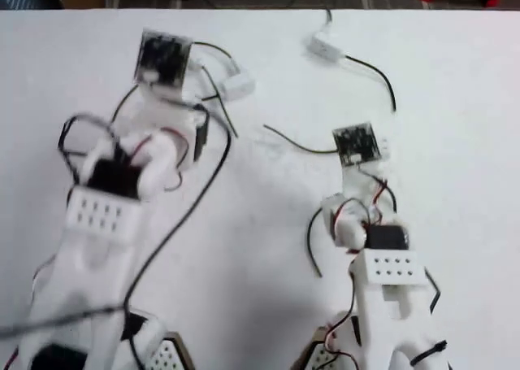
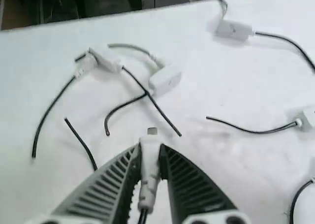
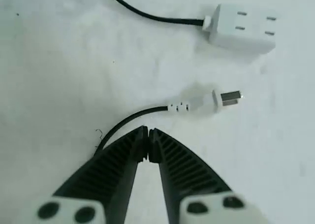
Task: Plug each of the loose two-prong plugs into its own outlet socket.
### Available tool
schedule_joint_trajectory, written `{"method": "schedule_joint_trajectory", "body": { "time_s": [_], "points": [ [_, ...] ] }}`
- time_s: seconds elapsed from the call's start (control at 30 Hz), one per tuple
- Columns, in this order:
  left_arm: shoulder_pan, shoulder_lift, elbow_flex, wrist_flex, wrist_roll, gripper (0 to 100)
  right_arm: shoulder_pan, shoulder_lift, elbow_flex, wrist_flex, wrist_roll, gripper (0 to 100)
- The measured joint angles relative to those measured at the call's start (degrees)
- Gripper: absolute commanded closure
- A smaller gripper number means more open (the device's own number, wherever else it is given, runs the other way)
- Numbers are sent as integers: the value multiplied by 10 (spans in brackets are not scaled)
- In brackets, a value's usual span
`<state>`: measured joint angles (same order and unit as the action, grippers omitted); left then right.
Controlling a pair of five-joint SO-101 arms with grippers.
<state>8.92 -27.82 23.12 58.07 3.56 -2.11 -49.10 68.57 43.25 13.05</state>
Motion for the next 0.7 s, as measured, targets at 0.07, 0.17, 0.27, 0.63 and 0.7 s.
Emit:
{"method": "schedule_joint_trajectory", "body": {
  "time_s": [0.07,0.17,0.27,0.63,0.7],
  "points": [
    [-20,59,-43,45,28,976,0,0,31,-25,-14,979],
    [-65,140,-95,97,58,976,-27,0,53,-38,-20,979],
    [-115,206,-136,139,99,976,-61,0,65,-40,-22,979],
    [-171,242,-229,402,295,976,-94,0,81,-67,-22,979],
    [-166,242,-225,412,302,976,-93,-1,81,-67,-22,979]
  ]
}}
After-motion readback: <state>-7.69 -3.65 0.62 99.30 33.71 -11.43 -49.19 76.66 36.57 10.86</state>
